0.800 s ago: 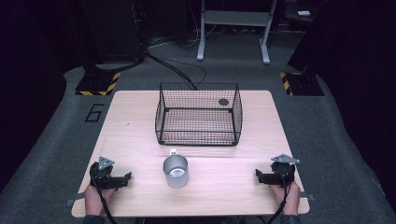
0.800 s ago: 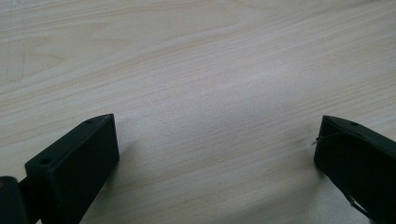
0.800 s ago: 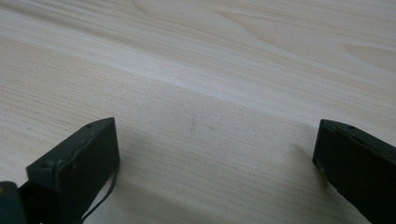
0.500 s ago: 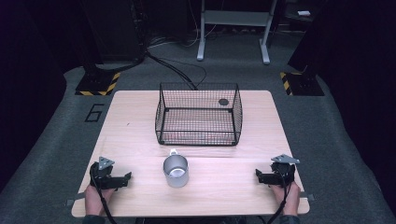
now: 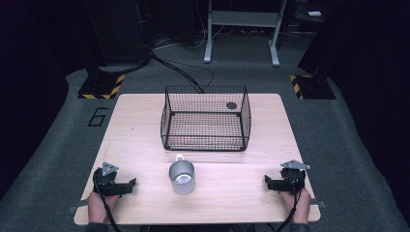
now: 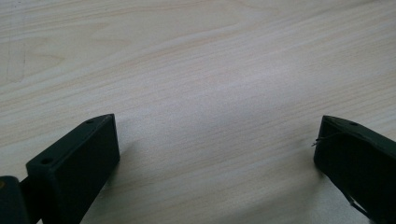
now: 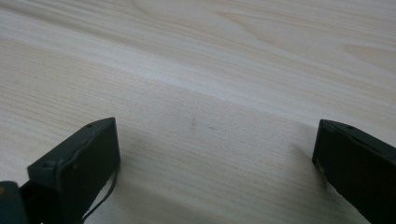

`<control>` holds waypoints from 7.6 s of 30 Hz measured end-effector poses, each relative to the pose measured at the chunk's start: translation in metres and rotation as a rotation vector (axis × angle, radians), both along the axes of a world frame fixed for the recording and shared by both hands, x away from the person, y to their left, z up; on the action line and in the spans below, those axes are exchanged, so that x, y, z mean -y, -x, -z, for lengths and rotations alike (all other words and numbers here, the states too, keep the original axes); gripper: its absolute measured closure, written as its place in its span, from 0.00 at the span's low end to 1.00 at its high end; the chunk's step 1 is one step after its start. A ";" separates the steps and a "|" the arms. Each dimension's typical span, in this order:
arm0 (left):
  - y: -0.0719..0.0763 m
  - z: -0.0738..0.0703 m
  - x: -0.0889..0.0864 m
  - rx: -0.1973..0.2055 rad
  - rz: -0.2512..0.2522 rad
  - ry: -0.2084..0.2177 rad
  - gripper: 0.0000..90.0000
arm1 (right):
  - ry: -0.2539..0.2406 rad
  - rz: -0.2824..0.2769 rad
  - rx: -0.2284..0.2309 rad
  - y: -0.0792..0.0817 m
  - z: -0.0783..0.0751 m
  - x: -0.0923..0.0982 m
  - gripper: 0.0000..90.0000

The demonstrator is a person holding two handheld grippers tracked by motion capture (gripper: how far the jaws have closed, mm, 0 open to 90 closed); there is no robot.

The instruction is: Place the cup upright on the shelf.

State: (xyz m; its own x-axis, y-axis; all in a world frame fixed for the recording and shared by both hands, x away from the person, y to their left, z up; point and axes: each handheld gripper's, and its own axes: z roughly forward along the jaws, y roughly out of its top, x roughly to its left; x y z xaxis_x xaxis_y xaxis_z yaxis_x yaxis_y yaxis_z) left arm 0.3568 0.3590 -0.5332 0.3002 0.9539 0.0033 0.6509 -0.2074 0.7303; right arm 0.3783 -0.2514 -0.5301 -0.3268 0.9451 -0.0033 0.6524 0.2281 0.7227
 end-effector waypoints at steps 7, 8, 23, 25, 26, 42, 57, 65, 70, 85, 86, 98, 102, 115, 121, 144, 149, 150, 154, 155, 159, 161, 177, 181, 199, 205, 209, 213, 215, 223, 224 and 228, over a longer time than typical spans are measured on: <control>0.001 0.000 0.002 0.008 0.007 -0.008 0.00 | -0.003 0.004 -0.003 0.000 0.000 0.000 0.00; 0.001 0.000 0.002 0.008 0.007 -0.008 0.00 | -0.003 0.004 -0.003 0.000 0.000 0.000 0.00; 0.023 -0.020 0.026 0.061 0.095 0.082 0.00 | -0.004 0.008 -0.003 0.000 0.000 0.000 0.00; 0.026 -0.023 0.031 0.075 0.110 0.085 0.00 | -0.003 0.008 -0.003 0.000 0.000 0.000 0.00; 0.027 -0.024 0.033 0.085 0.112 0.090 0.00 | -0.004 0.009 -0.004 0.000 0.000 0.000 0.00; 0.043 -0.043 0.068 0.110 0.240 0.141 0.00 | -0.003 0.009 -0.004 0.000 0.000 0.000 0.00; 0.044 -0.058 0.112 0.130 0.393 0.164 0.00 | -0.004 0.009 -0.003 0.000 0.000 0.000 0.00; 0.039 -0.063 0.129 0.135 0.432 0.157 0.00 | -0.004 0.009 -0.003 0.000 0.000 0.000 0.00; 0.033 -0.068 0.140 0.137 0.456 0.153 0.00 | -0.003 0.008 -0.002 0.000 0.000 0.000 0.00; 0.018 -0.067 0.162 0.139 0.451 0.112 0.00 | -0.003 0.008 -0.001 0.000 0.000 -0.001 0.01; 0.018 -0.066 0.164 0.138 0.450 0.115 0.00 | -0.003 0.008 -0.001 0.000 0.000 -0.001 0.01; 0.015 -0.058 0.175 0.177 0.432 0.072 0.04 | -0.004 0.012 -0.002 0.001 0.000 -0.001 0.01; 0.015 -0.058 0.175 0.185 0.428 0.074 0.06 | -0.002 0.009 0.000 0.001 0.000 -0.001 0.01; 0.015 -0.056 0.173 0.186 0.451 0.086 0.08 | -0.004 0.011 -0.003 0.001 0.000 -0.001 0.01; 0.015 -0.057 0.171 0.189 0.472 0.089 0.08 | -0.004 0.011 -0.002 0.001 0.000 -0.001 0.01; -0.003 -0.085 0.152 0.190 0.525 0.174 0.08 | 0.001 -0.021 -0.003 -0.005 0.000 -0.001 0.00; -0.007 -0.090 0.151 0.191 0.534 0.180 0.08 | 0.000 -0.018 -0.001 -0.006 0.000 -0.002 0.00; -0.007 -0.090 0.151 0.191 0.534 0.180 0.08 | 0.000 -0.018 -0.001 -0.006 0.000 -0.002 0.00; -0.010 -0.095 0.148 0.178 0.558 0.198 0.08 | 0.002 -0.018 -0.006 -0.006 0.000 -0.002 0.00; -0.011 -0.096 0.148 0.182 0.555 0.204 0.08 | 0.001 -0.019 -0.006 -0.006 0.000 -0.002 0.00; -0.013 -0.102 0.148 0.176 0.569 0.207 0.08 | 0.001 -0.019 -0.006 -0.006 0.000 -0.002 0.00; -0.013 -0.105 0.149 0.180 0.575 0.214 0.08 | 0.001 -0.019 -0.006 -0.006 0.000 -0.002 0.00; -0.027 -0.128 0.153 0.191 0.621 0.242 0.08 | 0.001 -0.022 -0.006 -0.006 0.000 -0.002 0.00; -0.029 -0.131 0.155 0.185 0.626 0.248 0.08 | 0.001 -0.021 -0.006 -0.006 0.000 -0.002 0.00; -0.041 -0.160 0.162 0.199 0.673 0.256 0.08 | 0.003 -0.021 -0.007 -0.006 0.000 -0.002 0.00; -0.049 -0.170 0.166 0.213 0.687 0.250 0.08 | 0.004 -0.021 -0.007 -0.006 0.000 -0.002 0.00; -0.055 -0.176 0.169 0.224 0.696 0.254 0.08 | 0.004 -0.021 -0.007 -0.006 0.000 -0.002 0.00; -0.061 -0.181 0.171 0.233 0.697 0.259 0.08 | 0.003 -0.021 -0.007 -0.006 0.000 -0.002 0.00; -0.066 -0.184 0.175 0.233 0.701 0.258 0.08 | 0.003 -0.021 -0.007 -0.006 0.000 -0.002 0.00; -0.077 -0.196 0.183 0.243 0.712 0.252 0.08 | 0.004 -0.022 -0.007 -0.006 0.000 -0.001 0.00; -0.078 -0.198 0.184 0.249 0.709 0.253 0.08 | 0.003 -0.022 -0.007 -0.006 0.000 -0.002 0.00; -0.084 -0.205 0.188 0.253 0.713 0.238 0.08 | 0.003 -0.022 -0.007 -0.006 0.000 -0.001 0.00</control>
State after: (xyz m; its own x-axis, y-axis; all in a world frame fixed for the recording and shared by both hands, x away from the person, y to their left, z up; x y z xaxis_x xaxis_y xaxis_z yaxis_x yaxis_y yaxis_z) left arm 0.4412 0.1705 -0.3284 0.8566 0.5153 -0.0265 0.2280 -0.3320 0.9153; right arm 0.3847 -0.2499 -0.5300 -0.3473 0.9377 -0.0040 0.6526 0.2448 0.7171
